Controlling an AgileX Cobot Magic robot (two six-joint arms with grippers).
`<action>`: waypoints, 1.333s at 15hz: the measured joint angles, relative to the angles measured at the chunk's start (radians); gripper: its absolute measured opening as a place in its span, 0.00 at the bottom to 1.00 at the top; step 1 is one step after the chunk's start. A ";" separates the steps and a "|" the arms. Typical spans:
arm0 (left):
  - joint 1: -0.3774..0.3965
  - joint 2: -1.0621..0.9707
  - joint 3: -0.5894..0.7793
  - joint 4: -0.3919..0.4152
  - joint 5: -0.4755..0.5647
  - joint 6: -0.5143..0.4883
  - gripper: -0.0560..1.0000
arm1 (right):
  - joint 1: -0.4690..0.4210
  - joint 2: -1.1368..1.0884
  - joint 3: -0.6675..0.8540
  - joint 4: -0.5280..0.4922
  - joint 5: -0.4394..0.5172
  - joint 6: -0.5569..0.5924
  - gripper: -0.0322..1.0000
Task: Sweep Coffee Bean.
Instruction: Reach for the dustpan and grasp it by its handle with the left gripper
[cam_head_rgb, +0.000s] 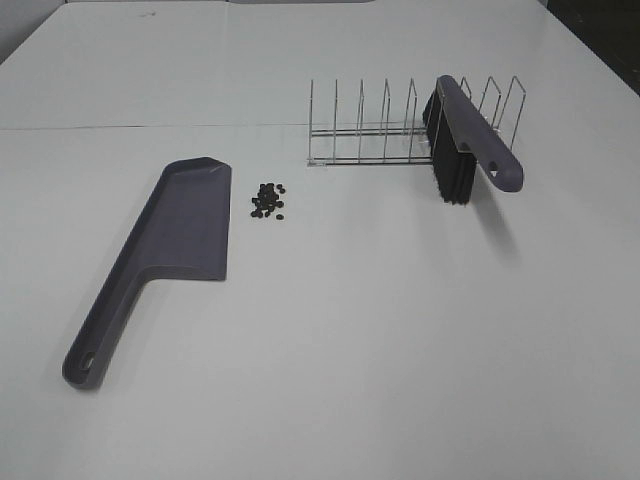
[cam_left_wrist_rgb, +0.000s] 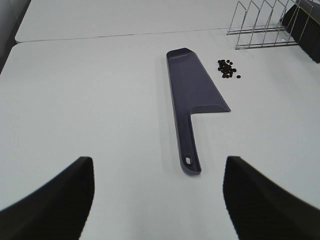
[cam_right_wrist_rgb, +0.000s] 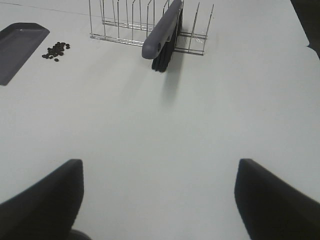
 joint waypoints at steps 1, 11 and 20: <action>0.000 0.000 0.000 0.000 0.000 0.000 0.70 | 0.000 0.000 0.000 0.000 0.000 0.000 0.74; 0.000 0.000 0.000 0.000 0.000 0.000 0.70 | 0.000 0.000 0.000 0.000 0.000 0.000 0.74; 0.000 0.000 0.000 0.000 0.000 0.000 0.70 | 0.000 0.000 0.000 0.000 0.000 0.000 0.74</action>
